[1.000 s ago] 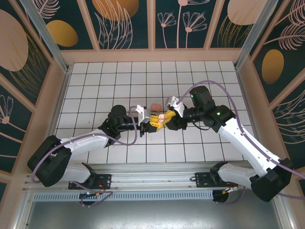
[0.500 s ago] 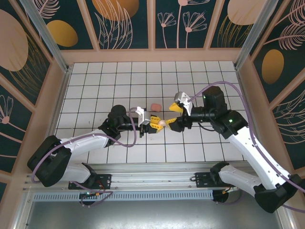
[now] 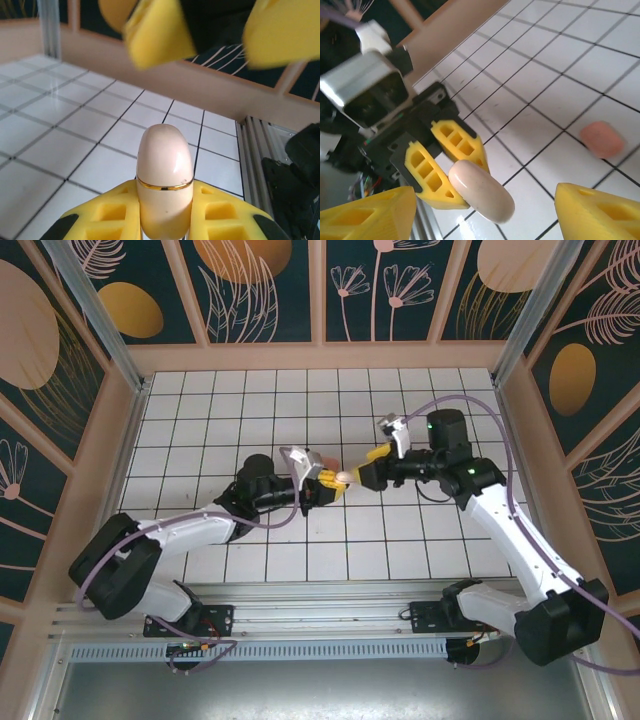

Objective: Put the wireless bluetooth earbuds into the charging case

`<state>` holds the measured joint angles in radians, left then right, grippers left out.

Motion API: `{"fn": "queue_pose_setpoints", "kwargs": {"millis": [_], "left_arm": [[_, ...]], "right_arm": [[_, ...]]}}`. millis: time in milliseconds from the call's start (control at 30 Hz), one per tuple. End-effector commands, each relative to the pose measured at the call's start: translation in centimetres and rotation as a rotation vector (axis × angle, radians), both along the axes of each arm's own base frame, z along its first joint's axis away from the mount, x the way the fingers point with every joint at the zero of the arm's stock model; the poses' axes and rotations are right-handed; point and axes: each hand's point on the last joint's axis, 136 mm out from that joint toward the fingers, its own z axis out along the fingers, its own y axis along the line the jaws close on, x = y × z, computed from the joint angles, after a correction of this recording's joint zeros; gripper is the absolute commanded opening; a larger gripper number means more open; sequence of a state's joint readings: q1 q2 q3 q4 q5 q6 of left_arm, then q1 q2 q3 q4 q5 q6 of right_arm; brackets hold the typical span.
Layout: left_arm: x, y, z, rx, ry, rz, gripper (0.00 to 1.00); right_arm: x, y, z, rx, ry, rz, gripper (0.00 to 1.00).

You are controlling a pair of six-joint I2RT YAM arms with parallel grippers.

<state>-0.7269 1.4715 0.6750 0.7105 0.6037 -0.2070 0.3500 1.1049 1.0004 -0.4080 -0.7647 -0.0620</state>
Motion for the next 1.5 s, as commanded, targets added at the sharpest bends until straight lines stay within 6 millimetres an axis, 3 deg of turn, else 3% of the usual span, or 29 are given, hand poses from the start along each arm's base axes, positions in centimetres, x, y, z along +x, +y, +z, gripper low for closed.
{"fn": "queue_pose_setpoints", "kwargs": {"millis": [0,167,300,500,667,1200,1467], "left_arm": [[2.2,-1.0,-2.3,0.020,0.265,0.094,0.13],[5.4,-3.4,-6.7,0.054,0.566,0.182,0.11],[8.5,-4.6,-10.6,0.129,0.730,0.316,0.11],[11.9,-6.2,-13.7,0.196,0.852,0.428,0.12],[13.3,-6.8,-15.5,0.225,0.894,0.481,0.14],[17.0,-7.0,-18.8,0.358,0.854,0.578,0.20],[17.6,-5.9,-16.9,0.390,0.798,0.618,0.38]], "right_arm": [[2.4,-1.9,0.6,0.052,0.023,-0.181,0.74],[4.3,-3.8,-0.4,0.081,0.081,-0.380,0.73],[4.6,-4.8,-0.6,0.098,0.105,-0.465,0.73],[4.1,-5.8,-0.8,0.126,0.111,-0.538,0.73],[3.7,-6.1,-1.4,0.122,0.133,-0.554,0.73],[3.2,-6.0,-3.0,0.114,0.170,-0.547,0.73],[3.3,-6.4,-3.1,0.095,0.159,-0.562,0.73]]}}
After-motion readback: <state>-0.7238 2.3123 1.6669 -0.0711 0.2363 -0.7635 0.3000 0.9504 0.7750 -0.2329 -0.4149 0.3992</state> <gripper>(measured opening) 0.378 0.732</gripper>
